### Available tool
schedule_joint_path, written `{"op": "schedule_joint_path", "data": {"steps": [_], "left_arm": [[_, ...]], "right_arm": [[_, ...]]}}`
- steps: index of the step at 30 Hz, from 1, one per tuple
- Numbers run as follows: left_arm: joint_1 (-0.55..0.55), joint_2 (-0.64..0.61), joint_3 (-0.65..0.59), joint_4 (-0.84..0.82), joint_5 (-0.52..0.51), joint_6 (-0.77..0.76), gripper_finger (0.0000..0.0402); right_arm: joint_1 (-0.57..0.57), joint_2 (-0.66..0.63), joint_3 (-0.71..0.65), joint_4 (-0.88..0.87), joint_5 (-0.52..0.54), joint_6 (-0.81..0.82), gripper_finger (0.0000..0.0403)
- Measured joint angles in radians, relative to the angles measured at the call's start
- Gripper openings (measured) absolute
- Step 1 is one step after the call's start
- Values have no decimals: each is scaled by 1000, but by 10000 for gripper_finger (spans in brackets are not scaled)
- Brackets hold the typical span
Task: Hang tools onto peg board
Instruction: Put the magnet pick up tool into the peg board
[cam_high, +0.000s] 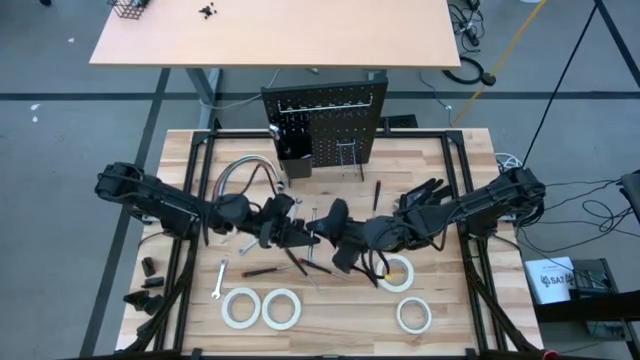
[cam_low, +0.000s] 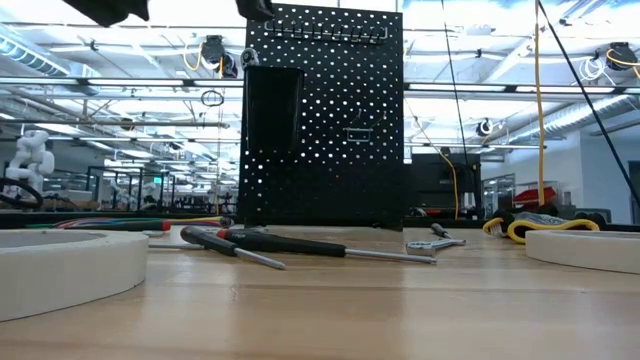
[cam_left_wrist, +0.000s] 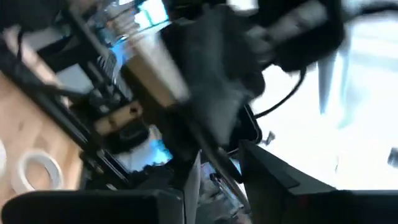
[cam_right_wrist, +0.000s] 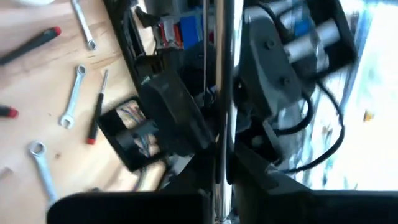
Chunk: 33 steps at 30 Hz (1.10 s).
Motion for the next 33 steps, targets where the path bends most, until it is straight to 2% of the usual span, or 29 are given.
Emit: {"op": "schedule_joint_path", "data": {"steps": [3, 7, 10, 13, 17, 20, 24, 27, 29, 33], "left_arm": [[21, -4, 4, 9, 53, 116, 112], [37, -19, 2, -12, 61, 241, 114], [59, -62, -2, -65, 87, 362, 113], [80, -114, -2, -146, 119, 414, 113], [115, -200, -2, -260, 96, 496, 113], [125, -271, -2, -386, 92, 618, 113], [90, -345, -2, -468, 7, 806, 113], [36, -361, -2, -468, -81, 925, 114], [5, -359, -2, -470, -132, 998, 114], [-25, -336, -2, -440, -142, 1112, 114]], "right_arm": [[6, -26, 0, -21, 40, 140, 22], [7, -72, 0, -131, 41, 276, 22], [10, -106, 0, -231, 52, 429, 22], [12, -135, 2, -319, 55, 582, 22], [31, -147, 1, -417, 15, 746, 22], [39, -167, 2, -422, -18, 957, 22], [22, -185, 1, -477, -105, 1229, 22], [14, -194, -2, -416, -176, 1293, 22], [9, -193, -27, -274, -268, 1296, 22], [-21, -189, -125, 19, -451, 1297, 22]]}}
